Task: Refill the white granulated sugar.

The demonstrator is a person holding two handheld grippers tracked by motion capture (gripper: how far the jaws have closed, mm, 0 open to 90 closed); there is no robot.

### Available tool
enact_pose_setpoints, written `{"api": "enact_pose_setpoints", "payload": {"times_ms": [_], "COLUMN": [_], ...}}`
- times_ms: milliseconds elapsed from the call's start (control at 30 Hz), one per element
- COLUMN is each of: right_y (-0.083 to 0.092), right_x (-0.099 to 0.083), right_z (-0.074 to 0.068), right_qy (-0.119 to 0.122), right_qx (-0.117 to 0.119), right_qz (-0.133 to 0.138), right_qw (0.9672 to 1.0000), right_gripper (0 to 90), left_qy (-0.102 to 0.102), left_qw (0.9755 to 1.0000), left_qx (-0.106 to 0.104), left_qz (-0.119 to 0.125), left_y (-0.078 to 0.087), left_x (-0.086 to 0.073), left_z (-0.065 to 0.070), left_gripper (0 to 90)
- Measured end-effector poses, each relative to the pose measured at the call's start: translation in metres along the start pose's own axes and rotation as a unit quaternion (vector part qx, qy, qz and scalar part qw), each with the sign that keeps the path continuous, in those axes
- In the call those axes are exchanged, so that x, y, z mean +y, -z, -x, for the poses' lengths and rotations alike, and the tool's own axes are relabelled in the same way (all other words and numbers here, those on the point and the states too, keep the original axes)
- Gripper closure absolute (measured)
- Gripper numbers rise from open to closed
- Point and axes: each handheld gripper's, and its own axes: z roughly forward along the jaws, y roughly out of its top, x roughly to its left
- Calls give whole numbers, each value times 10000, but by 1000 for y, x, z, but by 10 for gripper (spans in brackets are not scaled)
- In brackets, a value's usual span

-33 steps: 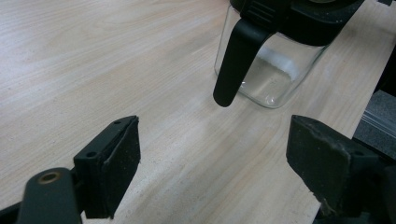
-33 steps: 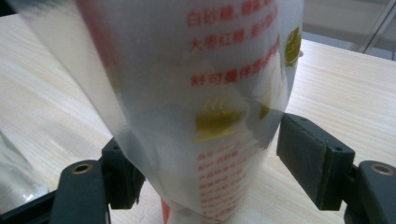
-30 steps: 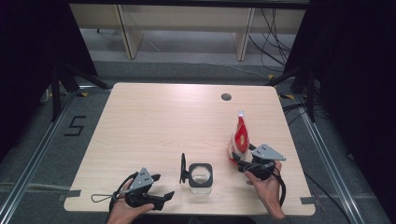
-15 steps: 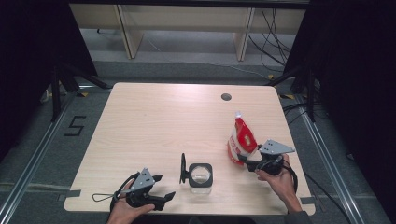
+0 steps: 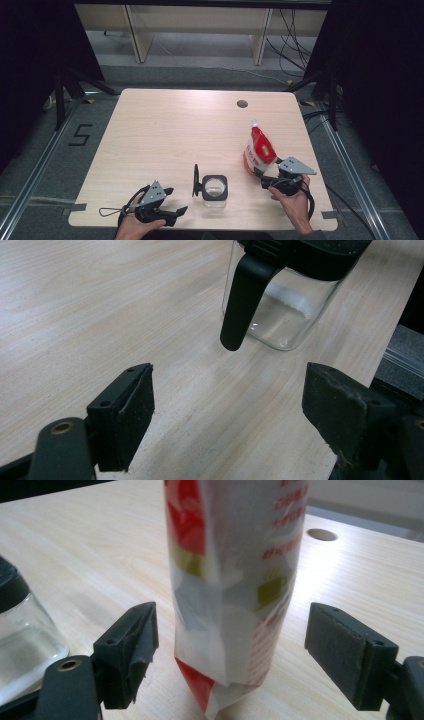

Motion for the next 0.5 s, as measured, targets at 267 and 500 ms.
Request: {"api": "enact_pose_setpoints", "payload": {"times_ms": [267,500], "right_y": [-14,-23], "right_x": [-4,-6], "right_z": [0,-3], "right_qy": [201,143], "right_qx": [-312,-210], "right_qz": [152,149], "right_qw": [9992,9996], "right_gripper": [198,229], "left_qy": [-34,103], "left_qw": [9999,9999], "left_qx": [-22,-1], "left_qz": [129,136], "left_y": [0,-1], "left_x": [1,0], "left_z": [-1,0], "left_gripper": [201,194]}}
